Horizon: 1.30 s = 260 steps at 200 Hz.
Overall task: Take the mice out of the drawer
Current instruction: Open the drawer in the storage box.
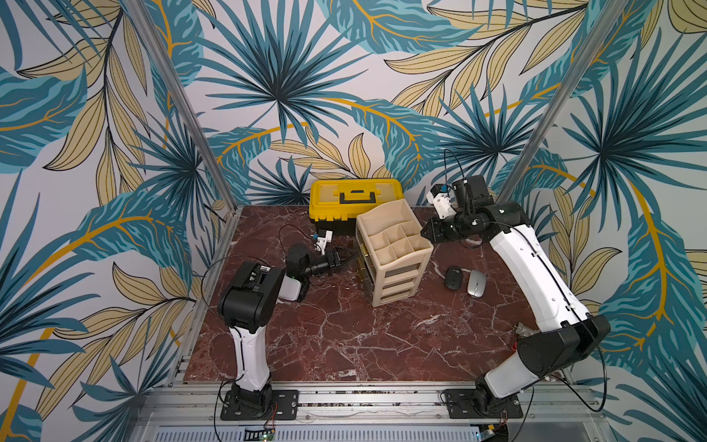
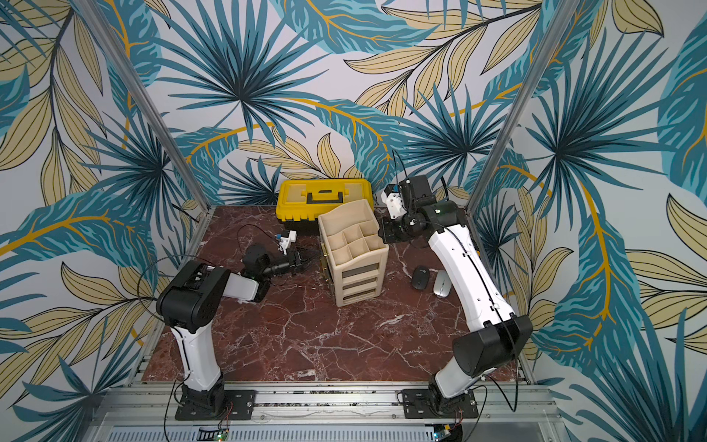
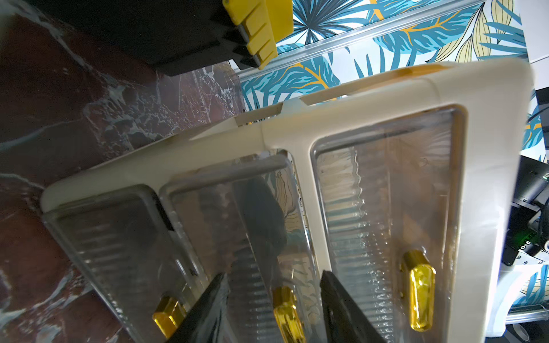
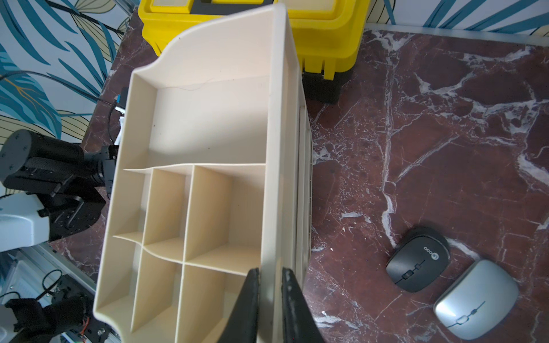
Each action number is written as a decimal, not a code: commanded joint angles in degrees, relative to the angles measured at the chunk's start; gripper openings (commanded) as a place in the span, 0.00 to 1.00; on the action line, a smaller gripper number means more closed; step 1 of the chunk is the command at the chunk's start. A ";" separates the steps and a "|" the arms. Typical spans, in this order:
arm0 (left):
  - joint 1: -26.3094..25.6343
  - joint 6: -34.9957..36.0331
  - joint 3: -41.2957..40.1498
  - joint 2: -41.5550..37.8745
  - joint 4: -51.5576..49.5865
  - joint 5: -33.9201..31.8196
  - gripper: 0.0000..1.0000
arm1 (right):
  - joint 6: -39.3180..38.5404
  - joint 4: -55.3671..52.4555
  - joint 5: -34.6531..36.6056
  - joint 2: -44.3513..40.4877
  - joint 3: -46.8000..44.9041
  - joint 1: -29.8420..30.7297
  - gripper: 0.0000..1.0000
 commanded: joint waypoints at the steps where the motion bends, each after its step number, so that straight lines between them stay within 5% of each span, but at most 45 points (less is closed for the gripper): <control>1: -0.10 -0.14 2.38 -0.56 1.45 0.30 0.53 | -0.08 -2.43 1.75 1.37 0.37 -0.18 0.07; 13: -0.16 -0.27 2.11 -0.91 1.76 0.28 0.53 | 0.13 -2.35 1.96 1.28 0.41 -0.14 0.00; 143: -2.46 -1.06 -4.56 -5.67 3.65 -1.13 0.52 | 5.86 0.81 7.06 -1.36 -3.37 1.67 0.00; 260: -2.98 -1.86 -4.85 -3.88 5.53 -1.27 0.42 | 5.90 1.34 6.59 -1.02 -3.50 2.01 0.00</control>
